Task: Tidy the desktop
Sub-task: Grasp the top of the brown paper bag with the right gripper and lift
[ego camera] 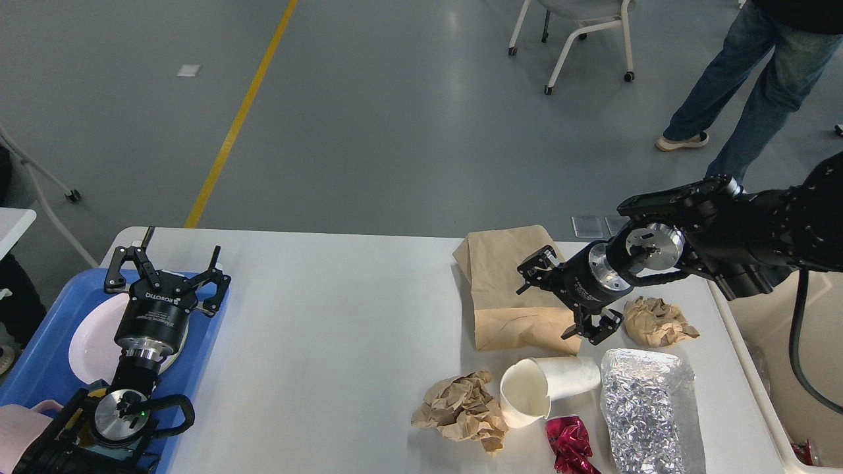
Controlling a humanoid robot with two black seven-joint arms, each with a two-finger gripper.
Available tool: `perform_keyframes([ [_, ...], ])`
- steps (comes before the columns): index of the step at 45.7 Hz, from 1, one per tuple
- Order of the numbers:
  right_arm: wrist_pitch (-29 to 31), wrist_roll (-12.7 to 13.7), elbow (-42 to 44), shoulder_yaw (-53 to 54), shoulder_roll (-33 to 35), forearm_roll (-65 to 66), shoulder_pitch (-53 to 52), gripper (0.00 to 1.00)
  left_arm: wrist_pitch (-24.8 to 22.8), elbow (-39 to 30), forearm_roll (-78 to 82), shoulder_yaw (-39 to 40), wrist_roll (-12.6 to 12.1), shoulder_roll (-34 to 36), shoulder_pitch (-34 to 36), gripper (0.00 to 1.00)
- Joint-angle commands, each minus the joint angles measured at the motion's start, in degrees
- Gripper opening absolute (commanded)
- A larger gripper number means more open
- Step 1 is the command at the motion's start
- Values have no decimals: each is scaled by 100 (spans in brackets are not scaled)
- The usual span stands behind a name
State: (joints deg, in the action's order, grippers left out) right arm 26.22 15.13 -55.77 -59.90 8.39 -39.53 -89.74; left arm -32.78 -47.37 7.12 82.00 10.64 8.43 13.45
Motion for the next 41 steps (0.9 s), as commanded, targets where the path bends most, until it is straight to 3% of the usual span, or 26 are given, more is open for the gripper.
perform_keyframes([
  [1, -556, -1, 48, 329, 5, -398, 281, 100, 0, -1, 0, 0, 0, 1, 0, 97],
  [9, -1575, -1, 373, 1076, 5, -433, 967, 100, 0, -1, 0, 0, 0, 1, 0, 96],
  [16, -1682, -1, 971, 1148, -100, -424, 1372, 100, 0, -1, 0, 0, 0, 1, 0, 96],
  [21, -1708, -1, 1200, 1130, -259, -398, 1530, 85, 0, -1, 0, 0, 0, 1, 0, 96],
  [23, -1734, -1, 1217, 1139, -268, -389, 1548, 73, 0, -1, 0, 0, 0, 1, 0, 96],
  [27, -1743, -1, 1191, 1147, -268, -380, 1557, 37, 0, -1, 8, 0, 0, 1, 0, 96],
  [30, -1717, -1, 1173, 1147, -268, -354, 1557, 0, 0, -1, 0, 0, 0, 1, 0, 96],
  [41, -1726, -1, 1200, 1174, -233, -380, 1557, 0, 0, -1, 0, 0, 0, 1, 9, 97],
])
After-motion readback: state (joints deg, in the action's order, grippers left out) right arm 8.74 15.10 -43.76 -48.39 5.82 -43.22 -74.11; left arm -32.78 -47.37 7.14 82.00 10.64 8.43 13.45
